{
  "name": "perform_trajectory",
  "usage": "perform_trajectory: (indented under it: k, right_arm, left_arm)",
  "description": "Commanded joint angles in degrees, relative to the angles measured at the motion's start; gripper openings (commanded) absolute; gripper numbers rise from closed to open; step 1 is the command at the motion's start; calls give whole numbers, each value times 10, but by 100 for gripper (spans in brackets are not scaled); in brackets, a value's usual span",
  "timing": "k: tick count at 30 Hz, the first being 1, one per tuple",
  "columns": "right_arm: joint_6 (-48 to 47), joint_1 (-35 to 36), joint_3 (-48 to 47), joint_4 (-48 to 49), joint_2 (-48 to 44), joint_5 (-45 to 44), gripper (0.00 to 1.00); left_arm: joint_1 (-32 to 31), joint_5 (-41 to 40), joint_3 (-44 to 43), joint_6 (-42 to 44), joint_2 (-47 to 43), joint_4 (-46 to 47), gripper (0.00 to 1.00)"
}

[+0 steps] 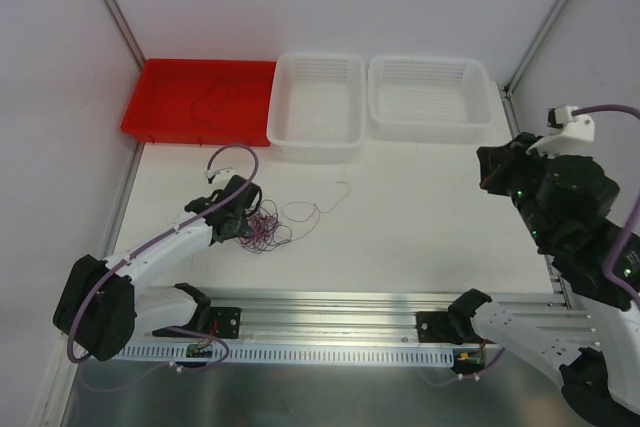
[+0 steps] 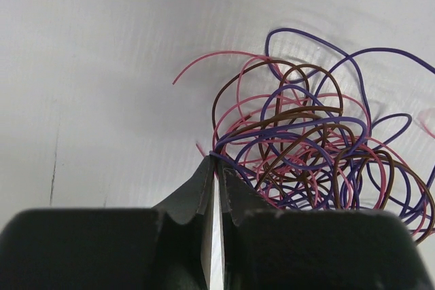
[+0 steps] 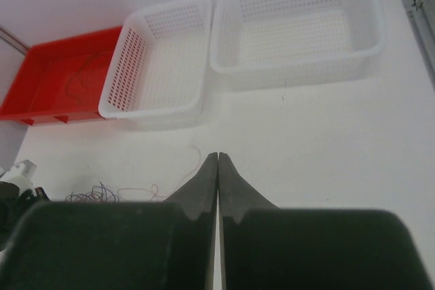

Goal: Untangle the cables

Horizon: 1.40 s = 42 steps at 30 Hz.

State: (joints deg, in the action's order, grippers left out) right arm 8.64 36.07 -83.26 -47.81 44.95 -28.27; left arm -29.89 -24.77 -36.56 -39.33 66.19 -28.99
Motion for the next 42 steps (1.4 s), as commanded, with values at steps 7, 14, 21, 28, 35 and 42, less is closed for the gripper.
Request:
perform_trajectory:
  k: [7,14,21,28,35,42]
  right_arm:
    - [-36,-4,-57,-43,30,40,1]
    - [39,-1,175,111,76,231,47]
    - [120,38,273,328,211,264,74]
    - [229,75,264,475,391,271,75]
    - [291,106,212,532,542,297,74]
    - [327,126,181,569,634,330,70]
  left_arm:
    - [11,-4,-12,15,1,-10,2]
    - [11,34,-7,13,-14,-8,2]
    - [11,61,-4,4,-34,-6,3]
    - [10,86,-4,4,-32,2,3]
    - [10,100,4,3,-32,14,3]
    - [10,108,10,4,-33,25,3]
